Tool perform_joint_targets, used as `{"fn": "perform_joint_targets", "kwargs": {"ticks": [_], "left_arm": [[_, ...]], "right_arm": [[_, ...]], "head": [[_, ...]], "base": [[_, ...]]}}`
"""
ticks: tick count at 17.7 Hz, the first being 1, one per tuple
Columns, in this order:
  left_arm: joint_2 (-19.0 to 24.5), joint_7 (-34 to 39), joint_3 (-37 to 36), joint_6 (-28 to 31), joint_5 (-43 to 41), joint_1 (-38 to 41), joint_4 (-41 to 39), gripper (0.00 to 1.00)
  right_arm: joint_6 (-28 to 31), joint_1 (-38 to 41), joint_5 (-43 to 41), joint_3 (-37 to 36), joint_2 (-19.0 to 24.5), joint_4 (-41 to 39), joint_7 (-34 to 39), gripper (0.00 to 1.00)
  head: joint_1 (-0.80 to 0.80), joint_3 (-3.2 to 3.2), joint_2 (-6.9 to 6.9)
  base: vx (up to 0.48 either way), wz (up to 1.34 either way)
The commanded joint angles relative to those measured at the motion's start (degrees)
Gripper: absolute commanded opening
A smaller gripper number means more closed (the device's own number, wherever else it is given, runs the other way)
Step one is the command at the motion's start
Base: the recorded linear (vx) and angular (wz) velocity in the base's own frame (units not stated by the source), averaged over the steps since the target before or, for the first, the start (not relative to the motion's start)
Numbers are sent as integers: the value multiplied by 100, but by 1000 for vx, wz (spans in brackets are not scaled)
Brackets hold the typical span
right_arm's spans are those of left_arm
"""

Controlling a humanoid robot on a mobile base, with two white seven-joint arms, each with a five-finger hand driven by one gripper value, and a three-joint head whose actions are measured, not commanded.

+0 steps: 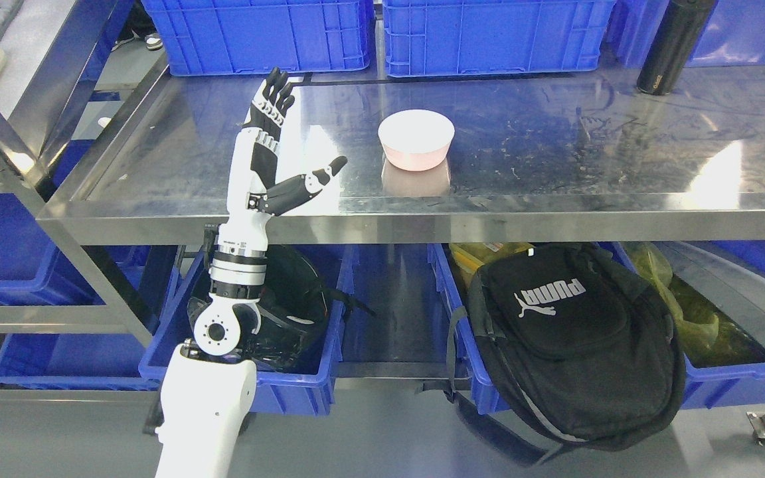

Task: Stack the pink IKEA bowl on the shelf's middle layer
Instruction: 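Raise the left hand and swing it toward the pink bowl, then reach the left hand to the pink bowl and hook its rim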

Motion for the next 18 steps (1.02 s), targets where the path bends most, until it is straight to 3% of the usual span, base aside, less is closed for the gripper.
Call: {"fn": "perform_joint_targets", "kwargs": {"ticks": [1, 4, 6, 8, 11, 16, 18], "left_arm": [[821, -323, -42, 740, -1469, -678, -44, 100], [857, -974, -531, 2243, -1805, -1468, -97, 99], [1005, -1202, -1024, 2851, -2812, -2250, -97, 99], [1015, -2356, -1499, 3116, -3805, -2804, -114, 99], [1015, -3732, -1703, 3214, -4625, -3052, -220, 99], [1033, -3971, -1686, 3170, -4812, -2974, -220, 100], [1033, -4322, -1712, 3179, -5109, -2956, -185, 92]], "right_arm": [[5, 132, 0, 0, -100, -100, 0, 100], [5, 132, 0, 0, -100, -100, 0, 100], [5, 132, 0, 0, -100, -100, 0, 100], [5, 132, 0, 0, -100, -100, 0, 100], [5, 132, 0, 0, -100, -100, 0, 100], [5, 132, 0, 0, -100, -100, 0, 100], [5, 132, 0, 0, -100, -100, 0, 100]], "head": [[0, 0, 0], [0, 0, 0], [0, 0, 0], [0, 0, 0], [0, 0, 0], [0, 0, 0], [0, 0, 0]], "base": [[0, 0], [0, 0], [0, 0], [0, 0], [0, 0], [0, 0], [0, 0]]}}
